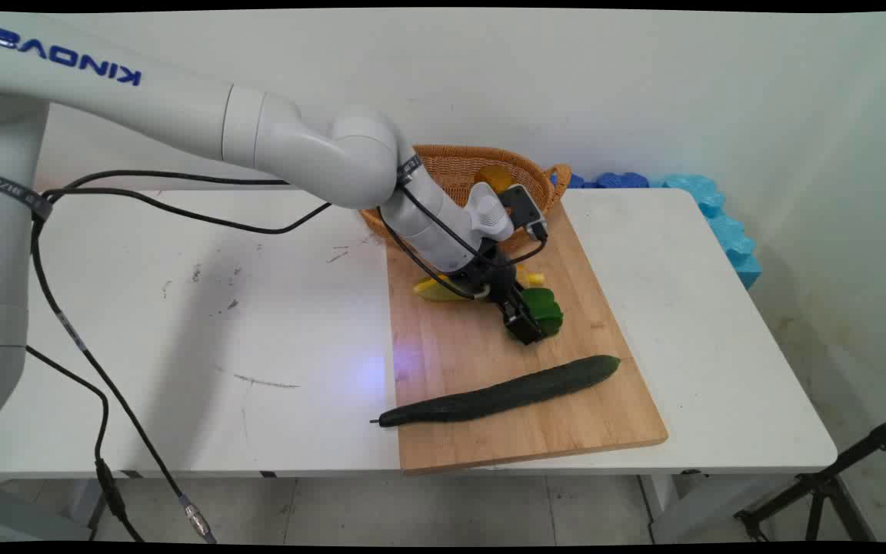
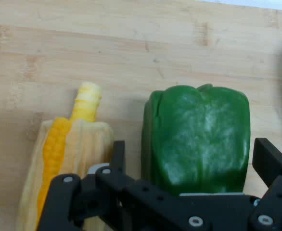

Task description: Pick up the potato from the vegetable basket

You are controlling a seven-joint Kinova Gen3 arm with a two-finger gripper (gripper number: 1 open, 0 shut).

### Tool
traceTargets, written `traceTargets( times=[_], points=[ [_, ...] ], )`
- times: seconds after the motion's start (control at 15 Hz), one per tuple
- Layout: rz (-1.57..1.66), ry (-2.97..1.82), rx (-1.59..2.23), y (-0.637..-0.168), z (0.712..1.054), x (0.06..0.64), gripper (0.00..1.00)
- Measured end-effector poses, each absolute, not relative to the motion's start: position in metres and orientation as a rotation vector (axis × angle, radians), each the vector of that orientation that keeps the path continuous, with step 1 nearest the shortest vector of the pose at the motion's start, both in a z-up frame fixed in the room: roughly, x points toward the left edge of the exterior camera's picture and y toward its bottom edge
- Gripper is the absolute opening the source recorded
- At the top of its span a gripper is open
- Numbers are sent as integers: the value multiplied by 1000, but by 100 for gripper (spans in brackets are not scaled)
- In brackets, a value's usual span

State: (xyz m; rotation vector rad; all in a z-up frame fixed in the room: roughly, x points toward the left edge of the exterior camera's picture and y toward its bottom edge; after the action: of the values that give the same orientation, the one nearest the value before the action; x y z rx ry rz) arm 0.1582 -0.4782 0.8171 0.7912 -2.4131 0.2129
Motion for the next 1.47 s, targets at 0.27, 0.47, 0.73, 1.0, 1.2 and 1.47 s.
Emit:
traceTargets(
  times=[0.27, 0.47, 0.73, 1.0, 1.2, 1.47],
  points=[
    [220, -2409, 780, -478, 820, 158, 100],
    [228, -2395, 780, -478, 829, 159, 100],
    [247, -2368, 811, -481, 847, 164, 100],
    [287, -2344, 847, -490, 874, 174, 100],
    [319, -2334, 863, -499, 890, 184, 100],
    [362, -2326, 880, -512, 907, 196, 100]
  ],
)
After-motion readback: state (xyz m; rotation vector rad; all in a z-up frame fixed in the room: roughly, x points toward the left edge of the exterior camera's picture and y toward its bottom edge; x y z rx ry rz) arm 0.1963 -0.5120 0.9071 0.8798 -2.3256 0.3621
